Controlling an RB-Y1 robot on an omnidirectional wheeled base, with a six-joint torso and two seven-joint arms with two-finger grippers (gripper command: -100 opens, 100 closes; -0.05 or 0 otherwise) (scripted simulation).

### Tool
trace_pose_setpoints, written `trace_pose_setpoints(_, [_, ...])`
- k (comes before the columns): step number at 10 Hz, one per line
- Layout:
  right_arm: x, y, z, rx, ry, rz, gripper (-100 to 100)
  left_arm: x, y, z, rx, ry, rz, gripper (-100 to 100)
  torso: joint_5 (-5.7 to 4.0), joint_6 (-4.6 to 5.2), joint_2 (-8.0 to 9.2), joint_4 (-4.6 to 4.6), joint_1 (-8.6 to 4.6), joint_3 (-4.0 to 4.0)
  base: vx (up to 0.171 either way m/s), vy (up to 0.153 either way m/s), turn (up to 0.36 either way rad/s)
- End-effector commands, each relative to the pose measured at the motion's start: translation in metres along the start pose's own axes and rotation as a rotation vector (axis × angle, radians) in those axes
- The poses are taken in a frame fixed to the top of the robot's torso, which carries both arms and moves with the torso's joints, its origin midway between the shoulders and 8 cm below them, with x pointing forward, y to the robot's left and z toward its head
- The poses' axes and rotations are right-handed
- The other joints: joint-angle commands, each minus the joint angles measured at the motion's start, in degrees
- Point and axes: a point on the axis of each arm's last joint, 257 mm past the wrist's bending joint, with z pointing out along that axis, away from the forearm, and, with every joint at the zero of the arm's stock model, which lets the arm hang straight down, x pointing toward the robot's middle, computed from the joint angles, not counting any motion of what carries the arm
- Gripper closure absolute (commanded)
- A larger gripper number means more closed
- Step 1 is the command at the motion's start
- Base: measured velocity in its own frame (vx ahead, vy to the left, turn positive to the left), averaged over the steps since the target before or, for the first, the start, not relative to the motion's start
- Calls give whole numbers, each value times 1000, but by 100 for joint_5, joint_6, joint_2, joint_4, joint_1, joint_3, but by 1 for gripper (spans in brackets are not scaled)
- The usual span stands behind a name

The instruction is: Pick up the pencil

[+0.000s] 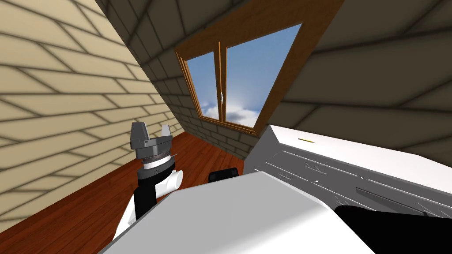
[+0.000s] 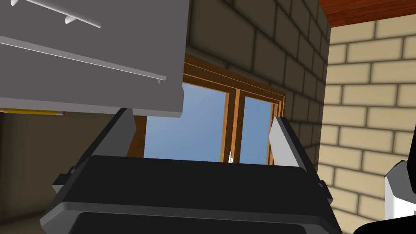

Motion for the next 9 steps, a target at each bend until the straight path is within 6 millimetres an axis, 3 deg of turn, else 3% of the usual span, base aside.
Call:
trace_pose_setpoints(1, [5,0,-20,1,83,-30,-100,0,0,0,0,0,0,0,0,0,0,0,0,0,-14,-52,352])
trace_pose_setpoints(6, [8,-3,-56,-4,274,-100,-100,0,0,0,0,0,0,0,-3,2,-9,-1,-7,-5,-2,-67,298])
trace_pose_setpoints(9, [10,-6,-79,-26,420,-151,-100,0,0,0,0,0,0,0,-8,-2,-28,-6,-30,-16,29,-134,440])
